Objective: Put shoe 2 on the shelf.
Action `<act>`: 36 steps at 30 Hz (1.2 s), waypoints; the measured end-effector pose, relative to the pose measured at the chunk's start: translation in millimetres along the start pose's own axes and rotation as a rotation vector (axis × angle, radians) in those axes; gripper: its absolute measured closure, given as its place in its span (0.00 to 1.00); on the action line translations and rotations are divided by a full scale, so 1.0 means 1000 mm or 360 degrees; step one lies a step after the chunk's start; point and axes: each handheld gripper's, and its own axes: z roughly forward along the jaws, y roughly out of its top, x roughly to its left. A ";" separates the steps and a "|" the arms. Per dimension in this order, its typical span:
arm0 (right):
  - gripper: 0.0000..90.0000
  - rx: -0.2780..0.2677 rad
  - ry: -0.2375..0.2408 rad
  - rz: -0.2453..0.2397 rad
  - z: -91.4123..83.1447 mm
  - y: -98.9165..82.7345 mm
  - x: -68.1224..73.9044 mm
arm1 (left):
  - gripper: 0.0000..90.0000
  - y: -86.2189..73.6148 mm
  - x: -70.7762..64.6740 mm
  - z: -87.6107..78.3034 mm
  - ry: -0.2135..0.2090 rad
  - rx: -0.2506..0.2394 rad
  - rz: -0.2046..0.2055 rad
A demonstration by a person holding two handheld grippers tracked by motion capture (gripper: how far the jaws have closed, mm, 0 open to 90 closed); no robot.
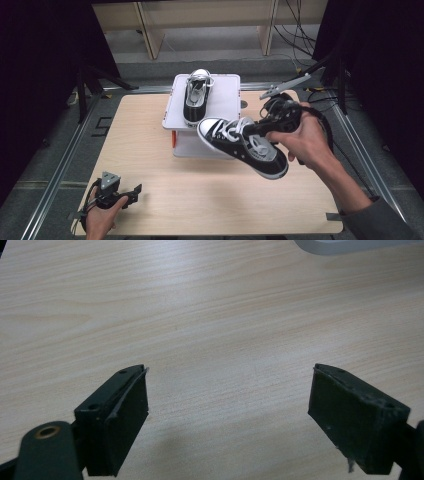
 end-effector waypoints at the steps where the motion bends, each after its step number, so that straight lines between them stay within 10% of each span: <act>1: 0.97 -0.0007 -0.0018 0.0016 -0.002 0.004 -0.003 | 0.17 0.000 0.000 0.000 0.0000 0.0000 -0.0001; 9: 0.97 -0.0076 -0.0204 0.0104 -0.002 0.040 -0.036 | 0.17 0.000 0.000 0.000 0.0006 -0.0004 -0.0008; 21: 0.97 -0.0107 -0.0498 0.0374 0.047 0.078 -0.086 | 0.17 0.000 0.000 0.000 -0.0016 -0.0023 -0.0017; 36: 0.97 -0.0262 -0.0686 0.0624 0.108 0.095 -0.100 | 0.17 0.002 -0.001 -0.002 -0.0035 -0.0037 -0.0008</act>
